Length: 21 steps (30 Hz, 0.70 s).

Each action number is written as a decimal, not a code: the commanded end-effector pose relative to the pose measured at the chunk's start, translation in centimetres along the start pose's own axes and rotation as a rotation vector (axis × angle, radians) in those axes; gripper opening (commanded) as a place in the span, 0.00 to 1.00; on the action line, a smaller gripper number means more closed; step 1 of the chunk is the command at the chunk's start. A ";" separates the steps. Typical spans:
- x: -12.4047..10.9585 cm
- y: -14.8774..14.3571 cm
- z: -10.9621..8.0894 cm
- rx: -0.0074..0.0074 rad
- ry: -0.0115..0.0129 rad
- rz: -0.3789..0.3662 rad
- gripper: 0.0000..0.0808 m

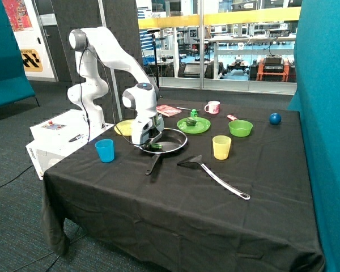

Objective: Serve the vegetables in different plates

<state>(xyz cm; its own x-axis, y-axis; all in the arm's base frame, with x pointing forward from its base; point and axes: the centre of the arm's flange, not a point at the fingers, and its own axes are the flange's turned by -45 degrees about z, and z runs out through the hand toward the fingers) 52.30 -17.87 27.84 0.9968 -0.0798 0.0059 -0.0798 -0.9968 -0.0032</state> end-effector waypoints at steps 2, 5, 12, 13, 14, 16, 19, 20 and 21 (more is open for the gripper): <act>0.6 -1.5 -2.4 -0.0031 -0.0060 -0.048 0.00; 0.9 -2.8 -3.9 -0.0030 -0.0060 -0.086 0.00; 0.8 -6.8 -6.1 -0.0026 -0.0062 -0.204 0.00; 0.7 -7.4 -6.3 -0.0026 -0.0062 -0.221 0.00; 0.6 -8.0 -6.5 -0.0025 -0.0062 -0.237 0.00; 0.3 -9.3 -6.9 -0.0024 -0.0063 -0.276 0.00; -0.3 -10.8 -7.3 -0.0023 -0.0063 -0.305 0.00; -0.5 -11.2 -7.4 -0.0023 -0.0063 -0.317 0.00; -0.7 -11.6 -7.5 -0.0022 -0.0064 -0.329 0.00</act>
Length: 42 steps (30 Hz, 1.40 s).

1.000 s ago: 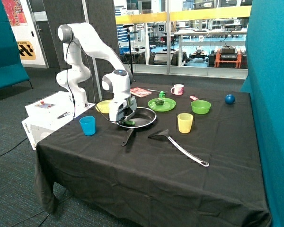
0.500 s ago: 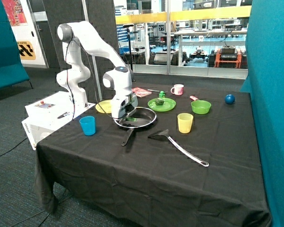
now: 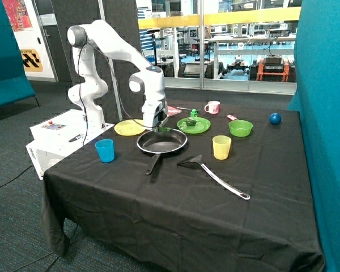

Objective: Serve the vegetables in different plates

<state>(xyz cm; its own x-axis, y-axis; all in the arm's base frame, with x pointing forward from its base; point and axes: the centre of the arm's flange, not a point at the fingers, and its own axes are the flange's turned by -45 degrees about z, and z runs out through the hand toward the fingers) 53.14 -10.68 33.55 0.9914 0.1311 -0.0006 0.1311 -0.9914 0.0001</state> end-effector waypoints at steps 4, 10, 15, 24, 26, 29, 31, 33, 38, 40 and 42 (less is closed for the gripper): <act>-0.9 -6.1 -2.2 0.0001 0.0006 -0.162 0.00; -2.4 -8.1 -2.8 0.0001 0.0006 -0.205 0.00; -4.0 -9.0 -3.1 0.0001 0.0006 -0.242 0.00; -7.9 -9.7 -2.8 0.0001 0.0006 -0.269 0.00; -8.8 -9.9 -2.6 0.0001 0.0006 -0.270 0.00; -9.3 -10.0 -2.5 0.0001 0.0006 -0.272 0.00; -9.6 -10.1 -2.5 0.0001 0.0006 -0.278 0.00; -9.8 -10.2 -2.7 0.0001 0.0006 -0.285 0.00; -10.7 -10.4 -2.7 0.0000 0.0006 -0.299 0.00; -10.9 -10.4 -2.6 0.0000 0.0006 -0.298 0.00; -11.3 -10.6 -2.5 0.0000 0.0006 -0.292 0.00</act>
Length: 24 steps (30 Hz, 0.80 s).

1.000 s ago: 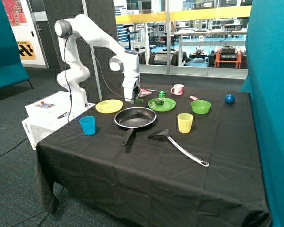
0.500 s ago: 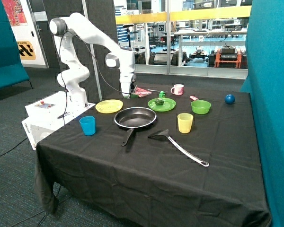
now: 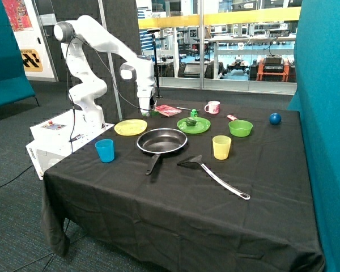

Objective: Serve the vegetables in different plates

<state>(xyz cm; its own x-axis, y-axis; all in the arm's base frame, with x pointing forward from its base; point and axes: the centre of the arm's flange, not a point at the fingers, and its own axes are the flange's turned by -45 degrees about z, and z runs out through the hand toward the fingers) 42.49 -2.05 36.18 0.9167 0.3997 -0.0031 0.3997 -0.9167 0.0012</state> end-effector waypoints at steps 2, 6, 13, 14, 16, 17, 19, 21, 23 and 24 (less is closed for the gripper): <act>-2.3 -1.7 0.1 0.0012 0.0031 0.004 0.00; -3.3 -2.6 -0.1 0.0012 0.0031 0.019 0.00; -4.9 -4.3 0.2 0.0012 0.0031 0.064 0.00; -5.2 -4.5 0.3 0.0013 0.0031 0.068 0.00; -5.8 -4.8 0.4 0.0013 0.0031 0.077 0.00; -6.2 -5.0 0.5 0.0013 0.0031 0.081 0.00; -7.4 -5.4 1.1 0.0013 0.0031 0.103 0.00; -8.2 -5.6 1.7 0.0013 0.0030 0.116 0.00; -9.1 -5.7 2.4 0.0014 0.0030 0.144 0.00; -9.4 -5.7 2.7 0.0014 0.0030 0.148 0.00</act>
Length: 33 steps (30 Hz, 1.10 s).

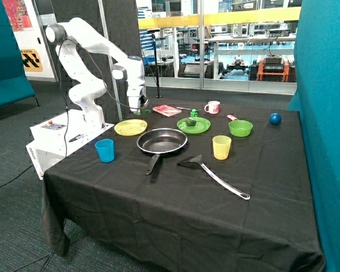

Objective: Serve the vegetables in different plates

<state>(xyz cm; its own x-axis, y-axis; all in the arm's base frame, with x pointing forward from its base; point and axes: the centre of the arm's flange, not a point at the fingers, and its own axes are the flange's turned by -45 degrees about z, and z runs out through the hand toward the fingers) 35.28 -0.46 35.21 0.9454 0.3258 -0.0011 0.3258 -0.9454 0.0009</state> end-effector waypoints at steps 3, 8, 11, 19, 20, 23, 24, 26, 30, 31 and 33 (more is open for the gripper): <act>-4.4 -0.9 2.3 0.0010 0.0011 0.097 0.00; -5.5 -0.1 3.5 0.0010 0.0010 0.140 0.00; -5.6 0.6 4.0 0.0010 0.0010 0.158 0.00; -5.1 2.4 5.2 0.0010 0.0010 0.191 0.00; -5.0 2.6 5.3 0.0010 0.0010 0.189 0.00; -4.8 3.0 5.7 0.0010 0.0010 0.220 0.00; -4.9 3.2 5.9 0.0011 0.0010 0.225 0.00; -5.1 3.5 6.4 0.0011 0.0010 0.233 0.00; -5.5 4.0 7.2 0.0011 0.0010 0.256 0.00; -5.6 4.1 7.4 0.0011 0.0010 0.258 0.00; -5.8 4.2 7.5 0.0011 0.0010 0.259 0.00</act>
<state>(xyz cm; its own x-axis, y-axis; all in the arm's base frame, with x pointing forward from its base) 31.30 -5.14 29.14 0.9942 0.1080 0.0014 0.1080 -0.9942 -0.0014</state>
